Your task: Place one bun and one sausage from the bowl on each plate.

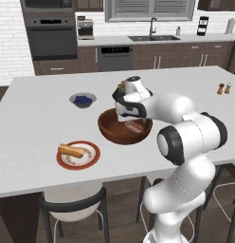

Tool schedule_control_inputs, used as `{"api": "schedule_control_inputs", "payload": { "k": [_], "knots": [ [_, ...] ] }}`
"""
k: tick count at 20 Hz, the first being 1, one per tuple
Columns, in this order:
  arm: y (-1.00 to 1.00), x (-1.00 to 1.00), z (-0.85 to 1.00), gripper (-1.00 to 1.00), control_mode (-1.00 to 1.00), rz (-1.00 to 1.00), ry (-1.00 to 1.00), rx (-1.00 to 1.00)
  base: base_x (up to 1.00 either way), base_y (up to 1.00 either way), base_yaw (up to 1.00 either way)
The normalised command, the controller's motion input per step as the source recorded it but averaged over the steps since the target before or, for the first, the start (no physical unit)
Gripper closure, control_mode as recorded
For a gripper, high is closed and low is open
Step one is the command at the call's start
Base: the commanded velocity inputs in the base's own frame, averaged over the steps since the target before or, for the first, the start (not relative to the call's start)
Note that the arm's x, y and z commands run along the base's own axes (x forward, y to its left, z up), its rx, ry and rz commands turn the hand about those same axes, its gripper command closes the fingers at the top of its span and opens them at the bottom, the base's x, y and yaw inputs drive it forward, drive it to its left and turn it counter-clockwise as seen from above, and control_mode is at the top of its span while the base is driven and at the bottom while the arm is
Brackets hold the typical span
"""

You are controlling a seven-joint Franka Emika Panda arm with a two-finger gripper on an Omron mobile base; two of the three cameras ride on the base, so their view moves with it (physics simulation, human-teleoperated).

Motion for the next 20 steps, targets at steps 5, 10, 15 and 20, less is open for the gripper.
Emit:
{"api": "schedule_control_inputs", "payload": {
  "k": [5,10,15,20],
  "knots": [
    [-0.02,0.83,-0.75,-1.00,-1.00,0.01,0.08,0.00,0.00,0.00,0.00],
    [0.20,0.57,-0.57,-1.00,-1.00,0.00,0.03,0.00,0.00,0.00,0.00],
    [0.01,0.47,-0.58,-1.00,-1.00,0.00,0.11,-0.05,0.00,0.00,0.00],
    [-0.14,0.48,-0.19,-1.00,-1.00,0.00,0.02,0.00,0.00,0.00,0.00]
  ]
}}
